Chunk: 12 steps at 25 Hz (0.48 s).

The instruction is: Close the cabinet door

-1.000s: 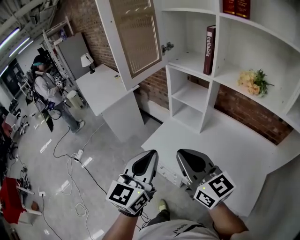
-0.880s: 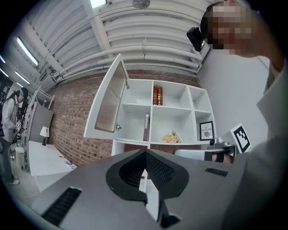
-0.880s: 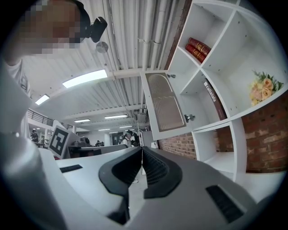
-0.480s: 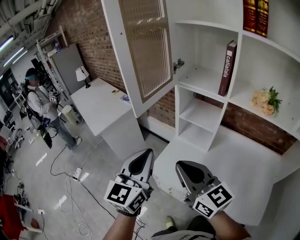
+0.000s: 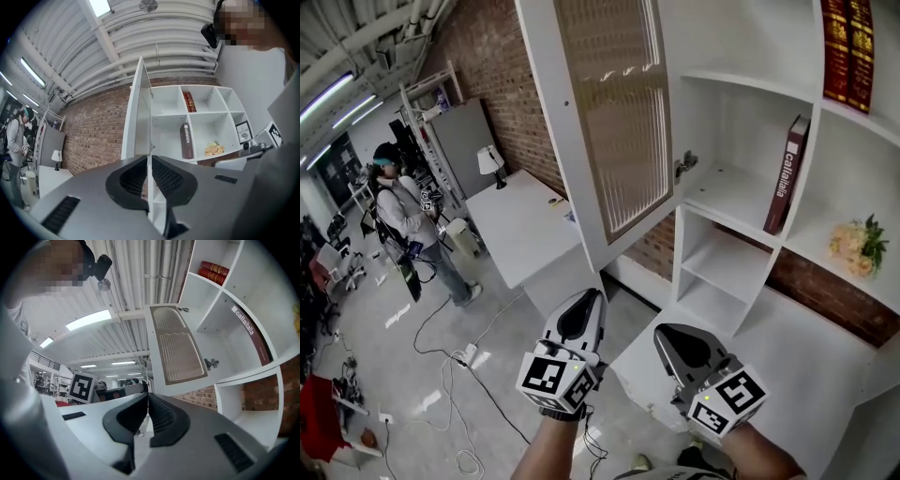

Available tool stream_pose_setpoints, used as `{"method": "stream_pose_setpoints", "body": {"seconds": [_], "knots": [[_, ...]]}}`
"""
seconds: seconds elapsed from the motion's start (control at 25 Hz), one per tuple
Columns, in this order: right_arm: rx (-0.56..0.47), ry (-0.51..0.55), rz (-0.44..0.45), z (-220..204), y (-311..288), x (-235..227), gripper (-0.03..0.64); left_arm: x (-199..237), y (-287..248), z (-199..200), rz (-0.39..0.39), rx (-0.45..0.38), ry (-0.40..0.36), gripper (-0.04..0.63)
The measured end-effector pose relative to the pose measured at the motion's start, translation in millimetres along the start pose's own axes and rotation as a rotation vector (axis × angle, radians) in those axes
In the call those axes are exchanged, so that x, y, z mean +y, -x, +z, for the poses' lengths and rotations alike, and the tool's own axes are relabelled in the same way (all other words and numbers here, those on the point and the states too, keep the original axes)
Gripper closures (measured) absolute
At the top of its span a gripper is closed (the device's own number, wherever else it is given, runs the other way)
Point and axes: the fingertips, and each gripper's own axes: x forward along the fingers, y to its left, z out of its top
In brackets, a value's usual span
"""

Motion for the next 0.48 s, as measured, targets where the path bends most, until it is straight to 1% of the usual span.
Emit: {"method": "stream_pose_setpoints", "body": {"seconds": [0.04, 0.2, 0.28, 0.4, 0.48], "knots": [[-0.001, 0.001, 0.009, 1.5, -3.1, -1.4, 0.598, 6.8, -4.9, 2.5, 0.014, -0.006, -0.009, 0.564], [0.013, -0.006, 0.019, -3.2, -10.0, -11.3, 0.598, 33.8, -25.6, 8.6, 0.044, -0.020, -0.035, 0.469], [0.022, -0.010, 0.014, -5.8, -12.6, -15.0, 0.598, 44.7, -34.8, 11.7, 0.038, -0.022, -0.025, 0.451], [0.031, -0.011, 0.004, -7.6, -14.3, -18.8, 0.598, 56.6, -46.5, 12.5, 0.026, -0.018, 0.011, 0.433], [0.034, -0.012, -0.004, -8.8, -14.6, -22.1, 0.598, 61.0, -53.6, 12.1, 0.023, -0.017, 0.013, 0.426]]}}
